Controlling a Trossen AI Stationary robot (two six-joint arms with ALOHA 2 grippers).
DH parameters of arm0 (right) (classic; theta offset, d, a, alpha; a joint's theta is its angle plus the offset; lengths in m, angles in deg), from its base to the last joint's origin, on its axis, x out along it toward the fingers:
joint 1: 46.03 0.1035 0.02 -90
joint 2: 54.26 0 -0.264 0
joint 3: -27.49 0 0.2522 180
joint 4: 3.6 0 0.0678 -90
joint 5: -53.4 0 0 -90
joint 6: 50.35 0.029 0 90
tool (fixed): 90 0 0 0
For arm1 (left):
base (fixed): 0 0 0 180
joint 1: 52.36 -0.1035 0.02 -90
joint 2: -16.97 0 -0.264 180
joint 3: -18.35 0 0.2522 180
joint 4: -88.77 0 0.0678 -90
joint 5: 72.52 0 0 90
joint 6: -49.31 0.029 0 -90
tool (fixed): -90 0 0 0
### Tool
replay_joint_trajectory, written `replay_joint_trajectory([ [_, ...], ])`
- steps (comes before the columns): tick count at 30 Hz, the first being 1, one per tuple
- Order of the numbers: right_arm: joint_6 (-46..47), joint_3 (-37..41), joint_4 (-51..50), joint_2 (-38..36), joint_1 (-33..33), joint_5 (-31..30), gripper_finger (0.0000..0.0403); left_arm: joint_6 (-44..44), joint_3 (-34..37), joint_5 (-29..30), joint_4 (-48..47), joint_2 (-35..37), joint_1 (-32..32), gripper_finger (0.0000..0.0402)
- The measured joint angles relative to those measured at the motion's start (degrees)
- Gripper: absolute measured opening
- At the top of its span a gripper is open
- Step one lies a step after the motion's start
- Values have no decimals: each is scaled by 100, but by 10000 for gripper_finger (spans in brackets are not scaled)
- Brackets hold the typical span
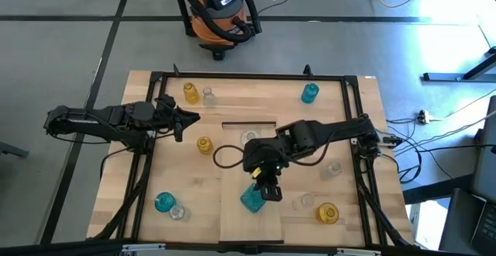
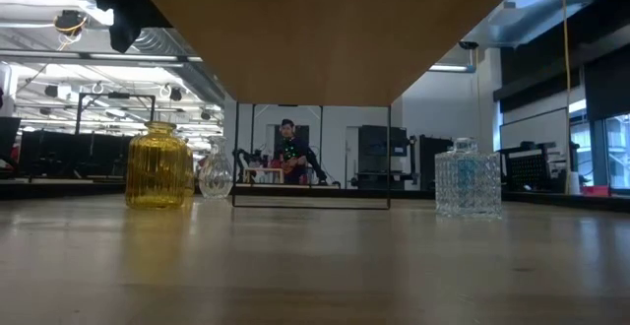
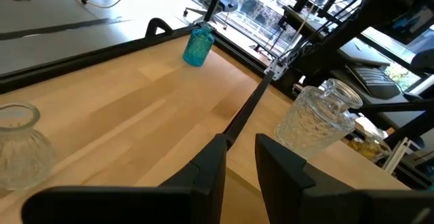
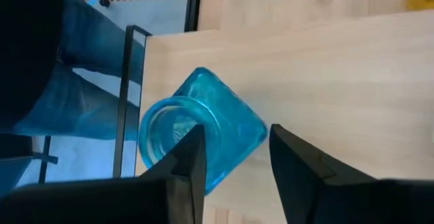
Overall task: Sort vases onto shelf
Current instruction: Put the blue vase on the shelf, then put the yellow vase on the shelf
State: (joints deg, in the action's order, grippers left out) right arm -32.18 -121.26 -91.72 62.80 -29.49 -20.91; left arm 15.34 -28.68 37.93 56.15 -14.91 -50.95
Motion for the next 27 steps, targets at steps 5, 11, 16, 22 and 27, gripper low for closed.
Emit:
replay_joint_trajectory([
  [5,-32,8,-75,-48,-48,39,126,-2,0,2,3,0,0,72],
  [11,-58,8,-49,-145,-147,45,126,-4,0,3,3,0,0,72],
  [16,209,-1,-128,-591,-199,-286,126,-31,0,2,3,0,0,72],
  [22,1130,36,-1649,-1145,490,-1769,127,-24,1,4,3,0,0,72],
  [27,2791,1098,-1498,-1680,1515,-2682,127,18,2,7,3,2,0,72],
])
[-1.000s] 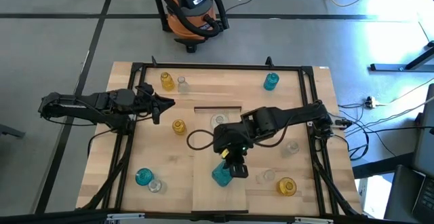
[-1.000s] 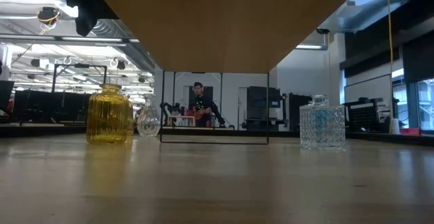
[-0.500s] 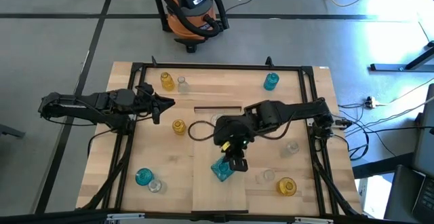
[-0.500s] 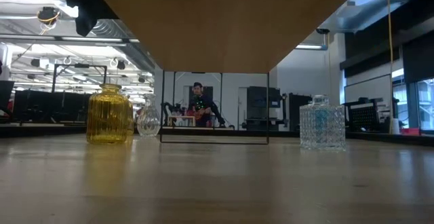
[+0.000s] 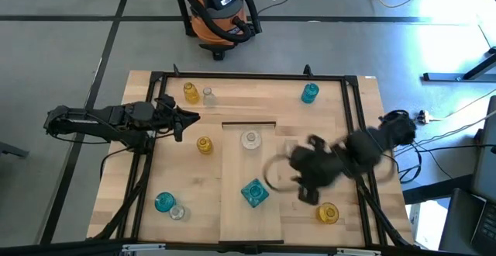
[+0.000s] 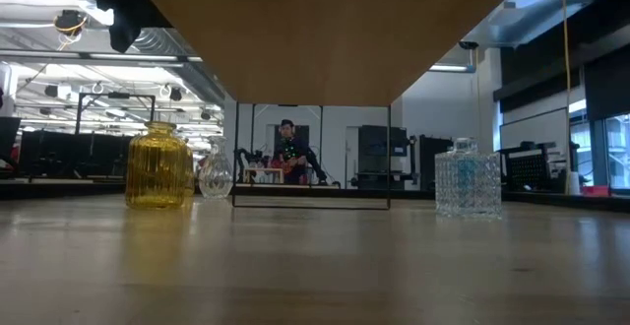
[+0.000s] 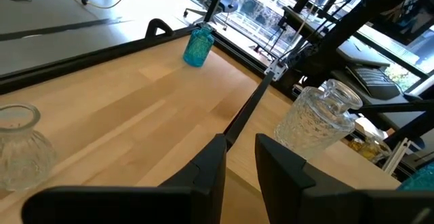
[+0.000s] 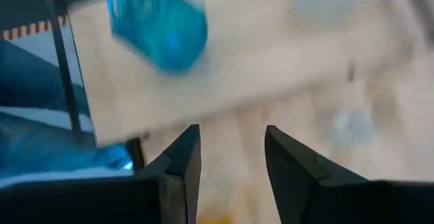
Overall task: Sort vases onto shelf
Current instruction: Put the yellow vase on the shelf
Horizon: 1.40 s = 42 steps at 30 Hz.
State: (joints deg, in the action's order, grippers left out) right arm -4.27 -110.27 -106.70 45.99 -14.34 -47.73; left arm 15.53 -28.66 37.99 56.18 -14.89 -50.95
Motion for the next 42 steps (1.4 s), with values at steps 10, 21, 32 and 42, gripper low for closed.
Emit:
replay_joint_trajectory([
  [10,4922,2873,330,-1057,1833,212,127,591,0,155,1,-2,-1,72],
  [21,6574,4504,2162,-1203,2270,1147,127,602,0,-64,2,0,-313,72],
  [32,6898,5413,2470,-1205,2268,1290,127,591,0,-563,9,-2,-646,72],
  [42,6884,6071,3584,-1204,2179,1653,103,591,0,-715,42,-2,-719,72],
])
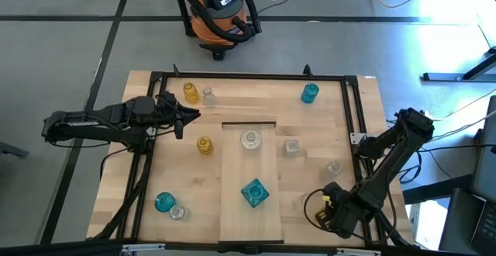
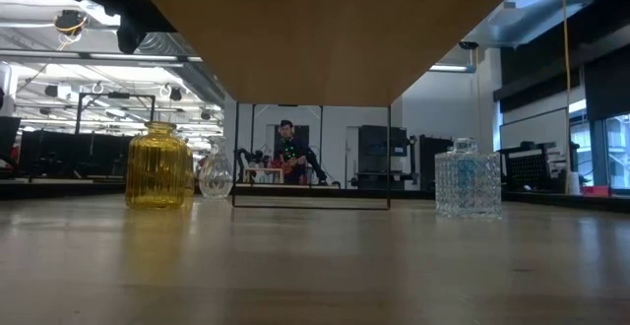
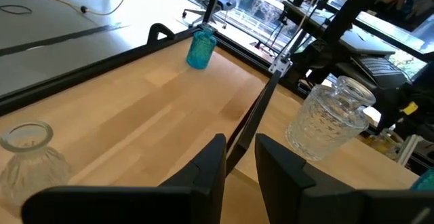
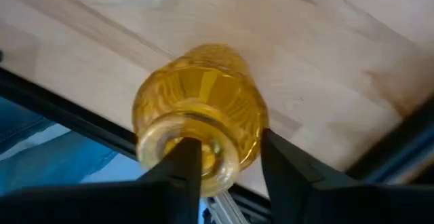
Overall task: Sort vases onto shelf
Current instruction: Put the yellow vase on the shelf
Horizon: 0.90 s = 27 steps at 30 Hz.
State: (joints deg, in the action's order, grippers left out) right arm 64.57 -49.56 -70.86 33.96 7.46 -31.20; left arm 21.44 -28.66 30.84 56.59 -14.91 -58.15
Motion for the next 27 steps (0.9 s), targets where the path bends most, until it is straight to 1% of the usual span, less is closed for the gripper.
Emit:
replay_joint_trajectory([
  [1,-61,-2,-19,-20,-50,21,85,0,0,0,0,0,0,72],
  [3,-313,-27,-77,-128,-130,-82,34,1,0,0,2,1,0,72],
  [4,-486,-62,-121,-195,-223,-105,19,0,0,3,2,2,0,72],
  [5,-631,-115,-186,-275,-313,-129,14,0,0,29,2,0,0,72],
  [7,-904,-265,-441,-447,-514,-53,16,2,0,61,2,2,0,72],
  [9,-1472,-524,-818,-557,-792,95,9,2,0,64,2,0,0,72],
  [11,-2012,-889,-1314,-632,-1059,217,6,2,0,64,2,2,0,72],
  [14,-2742,-1590,-2272,-651,-1471,225,5,2,0,68,2,0,0,72],
  [16,-3190,-2090,-2867,-649,-1723,168,4,2,0,69,3,2,0,72],
  [19,-3709,-2780,-3606,-642,-2188,-176,3,2,0,125,2,0,0,72],
  [21,-4154,-3147,-3654,-642,-2555,-478,2,2,1,214,2,2,0,72],
  [23,-4567,-3375,-3593,-612,-2972,-628,2,4,1,265,2,2,0,72],
  [27,-5669,-3871,-3557,-116,-3782,-418,1,-2,2,291,0,2,0,72],
])
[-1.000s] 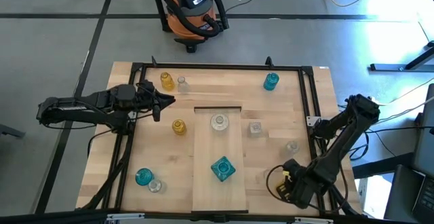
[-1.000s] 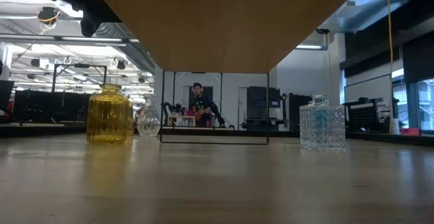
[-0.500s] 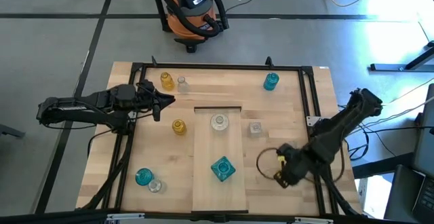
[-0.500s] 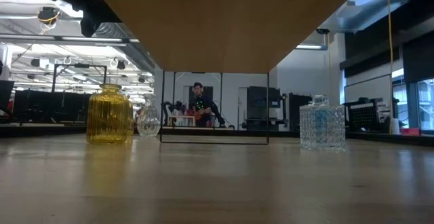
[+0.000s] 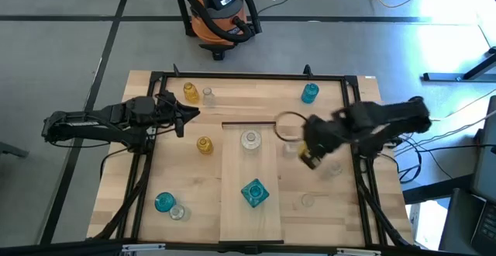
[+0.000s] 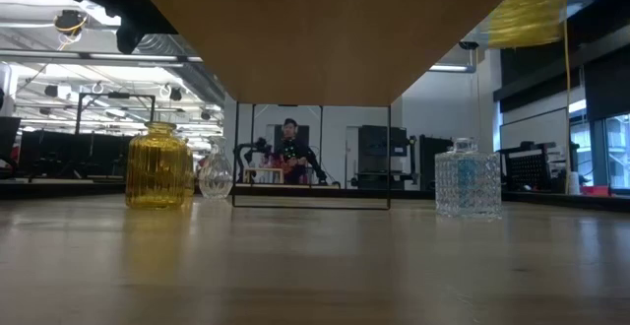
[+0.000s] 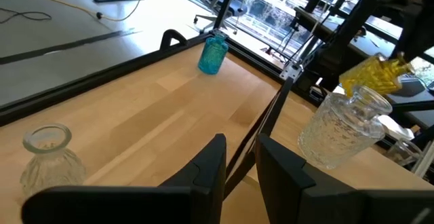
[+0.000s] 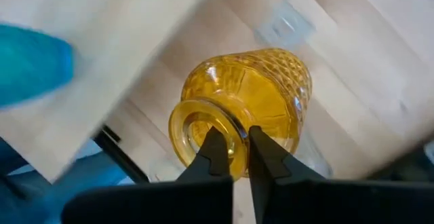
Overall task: Sort vases onto shelf
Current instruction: Put the yellow vase on the shelf
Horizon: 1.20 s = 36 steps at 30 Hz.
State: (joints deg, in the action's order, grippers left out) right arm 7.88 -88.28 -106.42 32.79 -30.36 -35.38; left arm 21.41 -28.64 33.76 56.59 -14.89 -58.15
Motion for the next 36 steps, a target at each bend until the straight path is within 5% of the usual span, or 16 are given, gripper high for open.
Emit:
replay_joint_trajectory([
  [14,-1993,-2118,572,1807,-785,1451,0,-190,0,-72,-6,-2,0,72],
  [36,-2625,-2226,1680,2657,-814,2217,6,-336,0,-593,-20,-2,4,72],
])
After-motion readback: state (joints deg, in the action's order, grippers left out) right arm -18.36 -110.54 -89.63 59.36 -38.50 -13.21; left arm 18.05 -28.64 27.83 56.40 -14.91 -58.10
